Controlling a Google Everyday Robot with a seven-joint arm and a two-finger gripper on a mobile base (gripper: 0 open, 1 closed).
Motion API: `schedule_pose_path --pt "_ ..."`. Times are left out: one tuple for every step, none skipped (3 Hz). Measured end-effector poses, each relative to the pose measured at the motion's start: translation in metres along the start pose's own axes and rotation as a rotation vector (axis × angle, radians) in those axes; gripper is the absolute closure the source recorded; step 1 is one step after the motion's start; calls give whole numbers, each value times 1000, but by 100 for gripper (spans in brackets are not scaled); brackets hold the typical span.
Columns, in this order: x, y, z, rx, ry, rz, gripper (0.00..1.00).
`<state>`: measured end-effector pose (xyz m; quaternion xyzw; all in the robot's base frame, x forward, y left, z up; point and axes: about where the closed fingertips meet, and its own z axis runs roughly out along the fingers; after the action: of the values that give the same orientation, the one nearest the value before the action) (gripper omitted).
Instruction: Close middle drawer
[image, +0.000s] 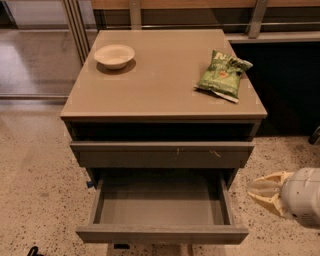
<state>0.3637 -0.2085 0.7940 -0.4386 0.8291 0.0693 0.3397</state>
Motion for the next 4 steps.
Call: schedule_pose_path --pt "42 0 36 42 -7 60 100" --pt "92 4 81 31 2 148 100" --pt "118 9 104 11 27 194 100" --pt "139 15 122 -24 64 239 100"
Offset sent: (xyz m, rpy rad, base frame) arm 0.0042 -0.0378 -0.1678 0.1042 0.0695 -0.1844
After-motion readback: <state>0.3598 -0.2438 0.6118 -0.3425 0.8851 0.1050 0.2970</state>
